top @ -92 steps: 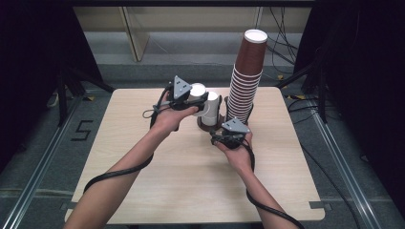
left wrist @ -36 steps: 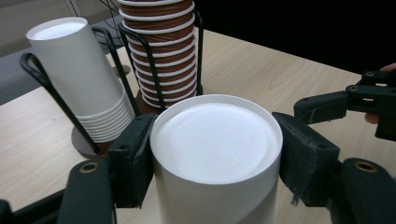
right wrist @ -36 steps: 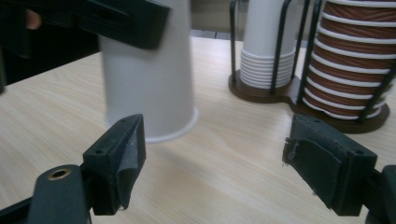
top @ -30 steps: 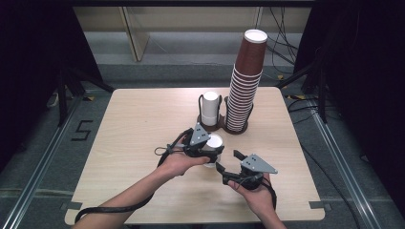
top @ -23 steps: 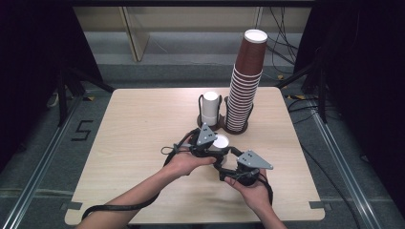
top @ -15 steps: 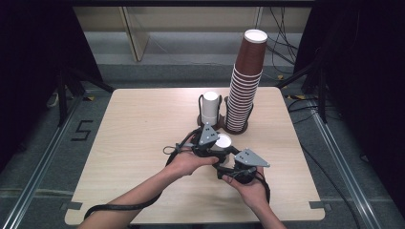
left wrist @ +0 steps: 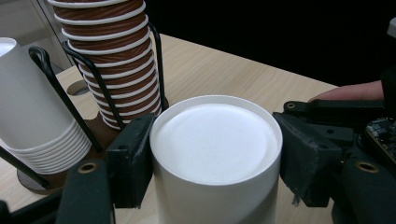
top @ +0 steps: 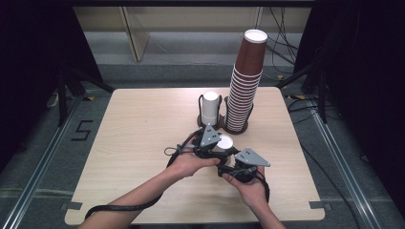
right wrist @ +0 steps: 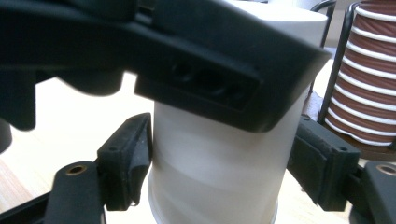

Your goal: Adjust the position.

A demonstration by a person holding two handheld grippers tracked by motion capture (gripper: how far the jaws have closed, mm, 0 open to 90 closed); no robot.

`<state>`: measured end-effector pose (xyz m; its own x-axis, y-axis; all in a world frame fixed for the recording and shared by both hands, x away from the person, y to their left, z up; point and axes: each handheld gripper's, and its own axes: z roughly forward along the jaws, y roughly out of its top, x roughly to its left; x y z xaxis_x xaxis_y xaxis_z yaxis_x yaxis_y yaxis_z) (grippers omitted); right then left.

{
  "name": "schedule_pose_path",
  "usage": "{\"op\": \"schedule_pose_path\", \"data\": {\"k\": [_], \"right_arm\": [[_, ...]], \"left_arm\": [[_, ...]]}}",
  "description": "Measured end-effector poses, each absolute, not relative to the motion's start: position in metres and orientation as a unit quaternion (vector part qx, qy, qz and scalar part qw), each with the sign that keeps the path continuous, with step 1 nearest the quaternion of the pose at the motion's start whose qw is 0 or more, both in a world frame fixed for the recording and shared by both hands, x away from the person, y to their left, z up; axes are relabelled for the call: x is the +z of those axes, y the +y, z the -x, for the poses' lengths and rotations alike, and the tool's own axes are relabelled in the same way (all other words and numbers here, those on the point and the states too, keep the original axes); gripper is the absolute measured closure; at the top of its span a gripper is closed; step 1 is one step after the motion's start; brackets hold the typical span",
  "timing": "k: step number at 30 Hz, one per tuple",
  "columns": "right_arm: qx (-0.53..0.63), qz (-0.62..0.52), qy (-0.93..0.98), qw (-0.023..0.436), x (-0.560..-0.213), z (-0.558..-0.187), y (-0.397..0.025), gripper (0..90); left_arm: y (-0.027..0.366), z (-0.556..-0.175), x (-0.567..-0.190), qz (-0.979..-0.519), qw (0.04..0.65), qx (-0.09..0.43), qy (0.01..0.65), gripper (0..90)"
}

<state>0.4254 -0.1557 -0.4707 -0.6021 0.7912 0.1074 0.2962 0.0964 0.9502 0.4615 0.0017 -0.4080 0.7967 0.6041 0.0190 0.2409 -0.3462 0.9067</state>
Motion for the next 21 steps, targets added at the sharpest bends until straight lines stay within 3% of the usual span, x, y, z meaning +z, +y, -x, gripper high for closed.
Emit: {"op": "schedule_pose_path", "data": {"k": [8, 11, 21], "right_arm": [[0.558, -0.398, 0.698, 0.208, -0.469, -0.425, -0.157, 29.9], [0.563, -0.401, 0.696, 0.195, -0.470, -0.425, -0.157, 30.2], [0.560, -0.431, 0.684, 0.181, -0.474, -0.427, -0.164, 30.0]], "left_arm": [[0.005, -0.462, -0.408, -0.797, 0.514, 0.171, 0.266, 32.0], [0.007, -0.462, -0.407, -0.787, 0.530, 0.175, 0.264, 23.2], [0.025, -0.452, -0.392, -0.760, 0.567, 0.205, 0.243, 14.7]]}}
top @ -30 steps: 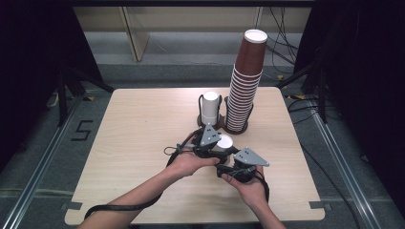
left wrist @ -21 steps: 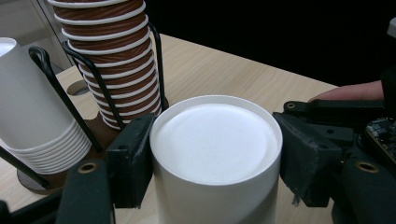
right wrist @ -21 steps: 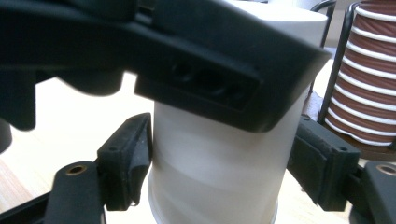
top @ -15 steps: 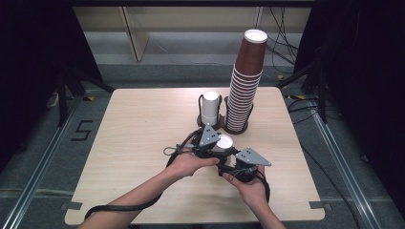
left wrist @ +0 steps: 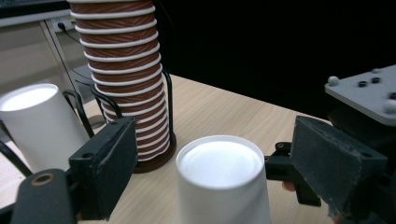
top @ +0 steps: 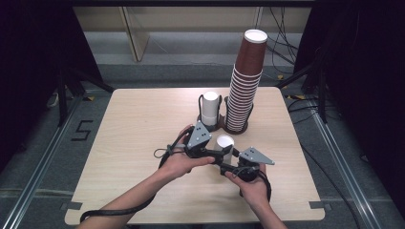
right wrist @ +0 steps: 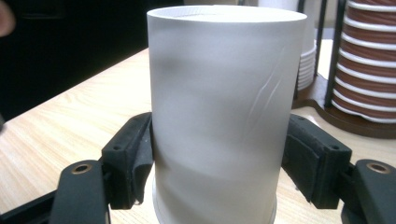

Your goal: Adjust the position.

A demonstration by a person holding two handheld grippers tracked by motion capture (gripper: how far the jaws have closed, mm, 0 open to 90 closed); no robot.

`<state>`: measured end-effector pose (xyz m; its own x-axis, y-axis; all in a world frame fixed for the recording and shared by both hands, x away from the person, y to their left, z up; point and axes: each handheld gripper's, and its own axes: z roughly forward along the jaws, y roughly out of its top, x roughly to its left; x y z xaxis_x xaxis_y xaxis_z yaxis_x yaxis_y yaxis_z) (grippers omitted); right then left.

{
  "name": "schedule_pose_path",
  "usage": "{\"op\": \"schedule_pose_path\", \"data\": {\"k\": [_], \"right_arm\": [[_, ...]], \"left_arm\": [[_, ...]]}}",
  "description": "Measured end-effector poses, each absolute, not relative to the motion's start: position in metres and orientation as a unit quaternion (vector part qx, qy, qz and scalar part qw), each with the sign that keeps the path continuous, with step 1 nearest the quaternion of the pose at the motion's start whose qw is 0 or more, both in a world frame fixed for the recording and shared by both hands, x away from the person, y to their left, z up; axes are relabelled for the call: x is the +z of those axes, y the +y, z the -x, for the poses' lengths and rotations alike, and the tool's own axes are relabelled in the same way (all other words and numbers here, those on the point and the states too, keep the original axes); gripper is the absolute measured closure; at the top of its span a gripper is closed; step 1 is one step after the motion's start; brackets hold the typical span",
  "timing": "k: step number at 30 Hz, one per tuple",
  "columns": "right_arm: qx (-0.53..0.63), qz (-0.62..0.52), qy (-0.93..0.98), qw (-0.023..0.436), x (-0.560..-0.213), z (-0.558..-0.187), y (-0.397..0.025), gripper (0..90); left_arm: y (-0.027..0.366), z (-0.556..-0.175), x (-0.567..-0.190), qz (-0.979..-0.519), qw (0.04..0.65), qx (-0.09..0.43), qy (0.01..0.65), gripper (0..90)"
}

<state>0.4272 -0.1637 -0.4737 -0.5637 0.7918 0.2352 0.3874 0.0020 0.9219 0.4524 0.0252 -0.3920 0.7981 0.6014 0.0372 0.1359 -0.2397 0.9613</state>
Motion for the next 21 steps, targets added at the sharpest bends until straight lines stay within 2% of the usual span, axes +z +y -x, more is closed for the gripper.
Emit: {"op": "schedule_pose_path", "data": {"k": [3, 5, 7, 8, 10, 14, 17, 21], "right_arm": [[0.564, -0.441, 0.675, 0.177, -0.474, -0.430, -0.169, 29.9], [0.579, -0.448, 0.663, 0.159, -0.474, -0.433, -0.173, 29.8], [0.589, -0.463, 0.646, 0.146, -0.473, -0.435, -0.177, 29.8], [0.594, -0.476, 0.635, 0.130, -0.472, -0.436, -0.180, 29.7], [0.597, -0.489, 0.625, 0.117, -0.471, -0.437, -0.183, 29.7], [0.607, -0.509, 0.604, 0.090, -0.470, -0.439, -0.187, 29.7], [0.631, -0.525, 0.570, 0.035, -0.472, -0.440, -0.189, 29.7], [0.635, -0.527, 0.565, 0.024, -0.472, -0.440, -0.188, 29.7]], "left_arm": [[0.034, -0.446, -0.393, -0.762, 0.564, 0.223, 0.228, 14.2], [0.040, -0.442, -0.397, -0.766, 0.559, 0.230, 0.216, 12.8], [0.045, -0.437, -0.404, -0.774, 0.553, 0.226, 0.209, 8.8], [0.049, -0.433, -0.412, -0.782, 0.545, 0.222, 0.206, 3.7], [0.050, -0.431, -0.417, -0.786, 0.541, 0.220, 0.203, 1.3], [0.054, -0.426, -0.435, -0.796, 0.530, 0.208, 0.205, 0.0], [0.053, -0.426, -0.443, -0.794, 0.536, 0.204, 0.202, 0.4], [0.048, -0.429, -0.445, -0.789, 0.548, 0.192, 0.200, 1.5]]}}
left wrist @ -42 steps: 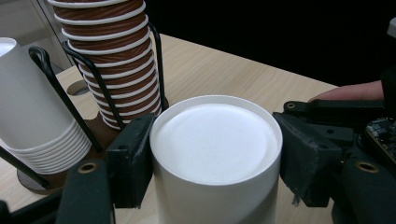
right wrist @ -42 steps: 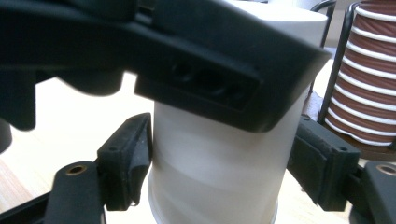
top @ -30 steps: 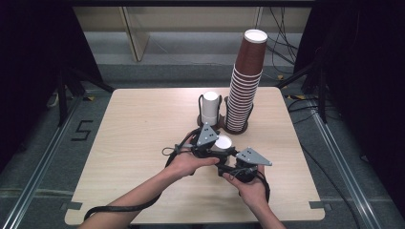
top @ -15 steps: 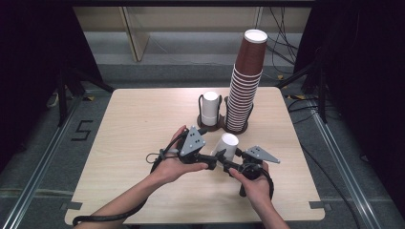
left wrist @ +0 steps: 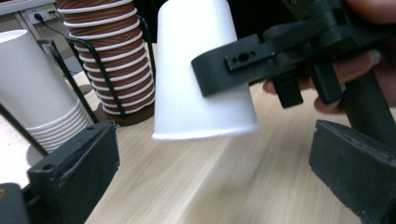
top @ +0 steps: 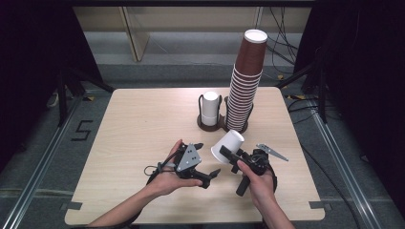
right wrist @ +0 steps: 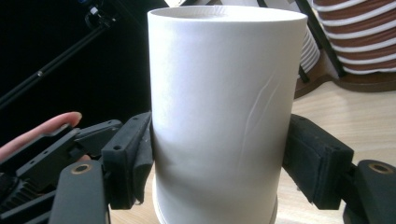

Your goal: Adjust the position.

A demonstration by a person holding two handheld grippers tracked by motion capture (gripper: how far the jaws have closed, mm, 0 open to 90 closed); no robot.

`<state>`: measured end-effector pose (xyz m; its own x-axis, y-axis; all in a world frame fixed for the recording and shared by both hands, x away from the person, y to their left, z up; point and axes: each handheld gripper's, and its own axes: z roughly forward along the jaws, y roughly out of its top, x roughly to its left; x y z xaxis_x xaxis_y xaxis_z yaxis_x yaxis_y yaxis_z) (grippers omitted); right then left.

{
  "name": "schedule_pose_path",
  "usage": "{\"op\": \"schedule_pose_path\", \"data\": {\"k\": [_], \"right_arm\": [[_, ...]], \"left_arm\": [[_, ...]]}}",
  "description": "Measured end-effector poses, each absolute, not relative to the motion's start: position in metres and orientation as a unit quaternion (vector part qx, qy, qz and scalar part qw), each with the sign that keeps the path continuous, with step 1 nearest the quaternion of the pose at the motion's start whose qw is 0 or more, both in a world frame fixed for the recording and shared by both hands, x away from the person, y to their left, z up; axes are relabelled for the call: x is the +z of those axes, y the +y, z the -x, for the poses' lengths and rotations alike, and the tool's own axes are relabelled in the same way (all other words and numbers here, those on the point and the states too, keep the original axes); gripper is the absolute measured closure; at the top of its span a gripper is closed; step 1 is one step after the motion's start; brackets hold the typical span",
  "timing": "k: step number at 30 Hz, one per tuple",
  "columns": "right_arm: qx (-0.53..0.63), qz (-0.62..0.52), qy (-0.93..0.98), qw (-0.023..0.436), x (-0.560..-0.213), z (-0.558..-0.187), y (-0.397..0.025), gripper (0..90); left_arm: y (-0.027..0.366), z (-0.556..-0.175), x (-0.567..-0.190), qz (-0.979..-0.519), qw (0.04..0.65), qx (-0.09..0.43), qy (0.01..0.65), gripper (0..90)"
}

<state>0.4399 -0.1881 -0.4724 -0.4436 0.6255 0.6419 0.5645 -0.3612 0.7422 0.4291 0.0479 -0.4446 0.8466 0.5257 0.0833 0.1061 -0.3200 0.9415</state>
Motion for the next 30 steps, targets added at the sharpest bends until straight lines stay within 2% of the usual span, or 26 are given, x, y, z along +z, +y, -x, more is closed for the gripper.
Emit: {"op": "schedule_pose_path", "data": {"k": [8, 19, 21, 30], "right_arm": [[0.636, -0.523, 0.568, 0.017, -0.473, -0.438, -0.184, 29.7], [0.639, -0.515, 0.571, 0.010, -0.472, -0.435, -0.181, 30.1], [0.642, -0.513, 0.570, 0.007, -0.471, -0.435, -0.181, 30.2], [0.642, -0.516, 0.566, 0.005, -0.471, -0.435, -0.182, 27.4]], "left_arm": [[0.036, -0.440, -0.453, -0.796, 0.533, 0.212, 0.194, 2.7], [0.019, -0.451, -0.460, -0.797, 0.535, 0.202, 0.195, 7.1], [0.017, -0.451, -0.461, -0.796, 0.536, 0.197, 0.199, 12.0], [0.017, -0.450, -0.461, -0.795, 0.537, 0.198, 0.203, 17.1]]}}
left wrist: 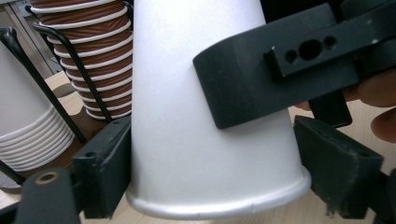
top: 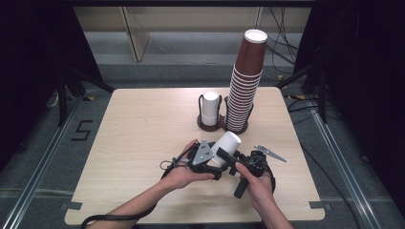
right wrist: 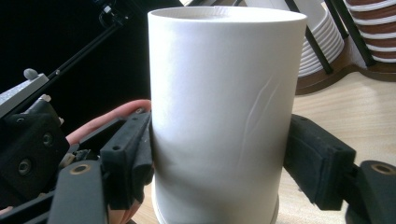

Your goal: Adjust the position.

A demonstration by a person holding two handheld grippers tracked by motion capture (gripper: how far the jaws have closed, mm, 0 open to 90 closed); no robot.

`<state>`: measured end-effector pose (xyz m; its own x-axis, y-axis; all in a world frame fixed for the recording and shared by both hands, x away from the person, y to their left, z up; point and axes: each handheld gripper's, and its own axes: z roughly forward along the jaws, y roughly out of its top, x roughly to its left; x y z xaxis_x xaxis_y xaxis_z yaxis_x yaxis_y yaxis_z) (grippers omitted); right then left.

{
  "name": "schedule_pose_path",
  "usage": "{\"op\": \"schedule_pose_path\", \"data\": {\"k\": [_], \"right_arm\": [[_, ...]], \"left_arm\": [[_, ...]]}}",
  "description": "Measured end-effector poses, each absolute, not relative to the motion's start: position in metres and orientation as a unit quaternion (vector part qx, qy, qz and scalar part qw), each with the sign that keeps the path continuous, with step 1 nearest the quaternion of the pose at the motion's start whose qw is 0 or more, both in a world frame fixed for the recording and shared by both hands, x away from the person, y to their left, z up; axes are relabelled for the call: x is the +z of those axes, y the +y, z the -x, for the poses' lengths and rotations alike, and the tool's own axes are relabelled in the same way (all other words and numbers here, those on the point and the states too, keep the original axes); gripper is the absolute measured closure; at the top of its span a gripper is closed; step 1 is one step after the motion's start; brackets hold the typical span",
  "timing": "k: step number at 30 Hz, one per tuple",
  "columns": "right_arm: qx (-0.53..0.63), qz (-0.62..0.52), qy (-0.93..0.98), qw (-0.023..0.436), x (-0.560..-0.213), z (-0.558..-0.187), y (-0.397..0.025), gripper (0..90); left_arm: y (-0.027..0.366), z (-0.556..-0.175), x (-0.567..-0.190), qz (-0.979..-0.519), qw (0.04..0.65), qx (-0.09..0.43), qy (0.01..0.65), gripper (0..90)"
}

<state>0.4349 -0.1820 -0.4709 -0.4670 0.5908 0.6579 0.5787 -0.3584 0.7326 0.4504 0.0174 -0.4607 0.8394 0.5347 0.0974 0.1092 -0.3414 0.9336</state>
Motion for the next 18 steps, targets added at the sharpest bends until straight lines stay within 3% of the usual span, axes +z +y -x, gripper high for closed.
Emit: {"op": "schedule_pose_path", "data": {"k": [7, 18], "right_arm": [[0.642, -0.517, 0.566, 0.003, -0.4674, -0.4346, -0.1790, 20.4], [0.634, -0.501, 0.589, 0.014, -0.4626, -0.4346, -0.1753, 9.4]], "left_arm": [[0.0185, -0.4483, -0.4583, -0.795, 0.535, 0.203, 0.200, 22.5], [0.0210, -0.4471, -0.4536, -0.801, 0.525, 0.206, 0.203, 23.2]]}}
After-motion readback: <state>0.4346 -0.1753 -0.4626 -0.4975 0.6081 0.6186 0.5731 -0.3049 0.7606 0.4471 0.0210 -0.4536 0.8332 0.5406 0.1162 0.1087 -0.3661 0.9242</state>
